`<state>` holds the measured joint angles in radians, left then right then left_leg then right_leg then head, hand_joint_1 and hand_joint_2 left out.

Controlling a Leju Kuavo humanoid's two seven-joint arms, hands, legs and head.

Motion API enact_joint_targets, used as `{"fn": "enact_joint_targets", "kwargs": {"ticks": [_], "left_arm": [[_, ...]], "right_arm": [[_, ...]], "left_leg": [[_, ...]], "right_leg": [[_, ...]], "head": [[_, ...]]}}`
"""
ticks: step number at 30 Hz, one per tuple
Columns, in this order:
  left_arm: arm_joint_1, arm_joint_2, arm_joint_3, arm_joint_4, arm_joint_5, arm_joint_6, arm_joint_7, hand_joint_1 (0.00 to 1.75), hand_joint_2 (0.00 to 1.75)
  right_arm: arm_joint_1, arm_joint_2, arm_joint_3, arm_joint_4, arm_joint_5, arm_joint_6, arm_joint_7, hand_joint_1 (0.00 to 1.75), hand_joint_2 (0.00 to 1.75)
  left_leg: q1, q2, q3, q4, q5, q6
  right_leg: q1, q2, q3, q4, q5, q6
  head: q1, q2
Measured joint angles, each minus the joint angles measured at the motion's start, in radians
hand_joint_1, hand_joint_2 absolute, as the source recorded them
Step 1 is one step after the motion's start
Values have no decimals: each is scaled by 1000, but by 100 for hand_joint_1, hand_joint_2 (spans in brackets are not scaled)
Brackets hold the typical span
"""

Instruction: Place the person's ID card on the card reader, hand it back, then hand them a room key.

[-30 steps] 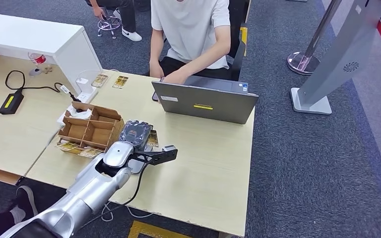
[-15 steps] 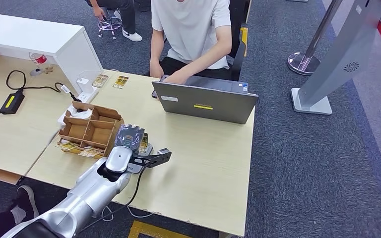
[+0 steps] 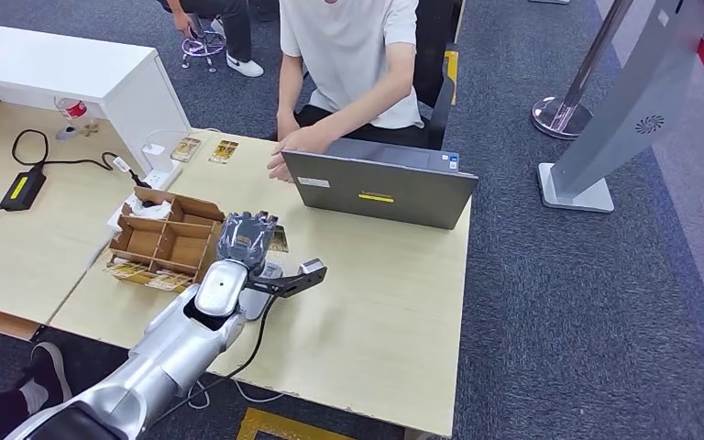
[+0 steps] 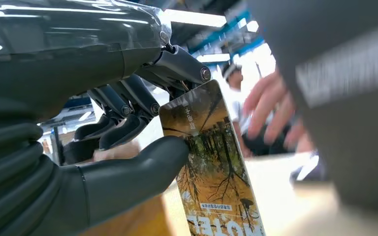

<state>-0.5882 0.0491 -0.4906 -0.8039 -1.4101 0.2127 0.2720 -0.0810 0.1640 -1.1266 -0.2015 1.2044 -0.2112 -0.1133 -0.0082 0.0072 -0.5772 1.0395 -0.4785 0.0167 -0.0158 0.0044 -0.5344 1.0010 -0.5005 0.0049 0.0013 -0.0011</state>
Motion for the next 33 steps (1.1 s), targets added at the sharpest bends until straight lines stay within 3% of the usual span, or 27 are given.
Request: {"fn": "enact_joint_targets", "kwargs": {"ticks": [7,14,18,33], "left_arm": [[-107,36,64,-80,-71,191,-38,175,175],[-243,74,130,-72,-96,186,-59,175,175],[-267,77,137,-67,-97,153,-59,0,175],[-266,76,142,-22,-67,115,-66,0,175]], "right_arm": [[1,0,20,2,36,2,0,0,0],[0,1,36,4,46,4,11,0,0],[0,3,36,4,47,5,19,0,0],[0,9,36,5,44,5,17,0,0]], "left_leg": [[0,0,-1,0,1,0],[0,-1,-1,0,2,-1],[0,-1,-1,0,2,-1],[0,-1,-1,0,2,-1]], "right_leg": [[0,0,0,0,1,-1],[0,-1,-1,1,1,0],[0,0,-1,1,1,0],[0,0,-1,1,2,0]], "head": [[0,0],[0,0],[0,0],[0,0]]}}
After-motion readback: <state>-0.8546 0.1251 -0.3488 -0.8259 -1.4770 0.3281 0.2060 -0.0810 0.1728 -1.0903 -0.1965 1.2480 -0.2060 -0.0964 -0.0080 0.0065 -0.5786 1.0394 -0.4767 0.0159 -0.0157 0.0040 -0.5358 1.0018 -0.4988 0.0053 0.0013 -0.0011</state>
